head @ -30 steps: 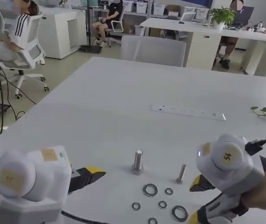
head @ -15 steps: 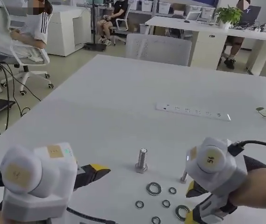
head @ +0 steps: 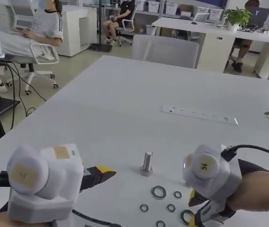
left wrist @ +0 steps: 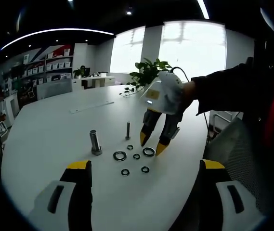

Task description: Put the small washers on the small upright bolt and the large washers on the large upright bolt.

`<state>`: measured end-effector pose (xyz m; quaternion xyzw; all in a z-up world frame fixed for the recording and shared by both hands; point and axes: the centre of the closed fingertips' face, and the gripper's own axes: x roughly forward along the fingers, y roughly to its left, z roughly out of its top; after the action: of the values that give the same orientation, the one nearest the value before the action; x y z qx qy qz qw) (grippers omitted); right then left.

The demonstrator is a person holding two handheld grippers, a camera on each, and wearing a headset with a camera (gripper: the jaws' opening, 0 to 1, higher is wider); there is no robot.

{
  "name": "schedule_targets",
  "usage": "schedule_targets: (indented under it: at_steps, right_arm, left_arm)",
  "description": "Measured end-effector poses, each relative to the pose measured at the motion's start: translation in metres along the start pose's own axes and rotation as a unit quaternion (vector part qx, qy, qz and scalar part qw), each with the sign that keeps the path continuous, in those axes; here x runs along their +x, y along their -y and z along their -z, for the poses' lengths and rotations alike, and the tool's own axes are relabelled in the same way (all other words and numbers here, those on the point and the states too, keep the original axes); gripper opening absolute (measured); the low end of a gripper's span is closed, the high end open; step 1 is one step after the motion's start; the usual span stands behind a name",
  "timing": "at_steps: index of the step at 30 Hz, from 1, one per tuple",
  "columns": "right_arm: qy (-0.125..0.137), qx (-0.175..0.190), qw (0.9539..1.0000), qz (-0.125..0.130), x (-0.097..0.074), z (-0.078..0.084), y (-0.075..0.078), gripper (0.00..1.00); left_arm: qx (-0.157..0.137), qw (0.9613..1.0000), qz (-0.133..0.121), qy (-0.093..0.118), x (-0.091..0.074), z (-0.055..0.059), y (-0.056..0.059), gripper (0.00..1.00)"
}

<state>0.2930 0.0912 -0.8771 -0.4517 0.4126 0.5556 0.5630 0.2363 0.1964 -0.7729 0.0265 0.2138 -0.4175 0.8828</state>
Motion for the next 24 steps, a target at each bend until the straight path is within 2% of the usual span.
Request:
schedule_targets:
  at_steps: [2, 24]
  right_arm:
    - [-0.010, -0.008, 0.9999, 0.002, 0.0024, 0.0015, 0.0010, 0.31]
    - [-0.024, 0.013, 0.9995, -0.019, 0.0036, 0.0009, 0.0008, 0.28]
  left_arm:
    - [0.000, 1.0000, 0.000, 0.000, -0.0001, 0.0002, 0.0002, 0.92]
    - [-0.004, 1.0000, -0.003, 0.006, -0.0016, -0.0014, -0.0013, 0.92]
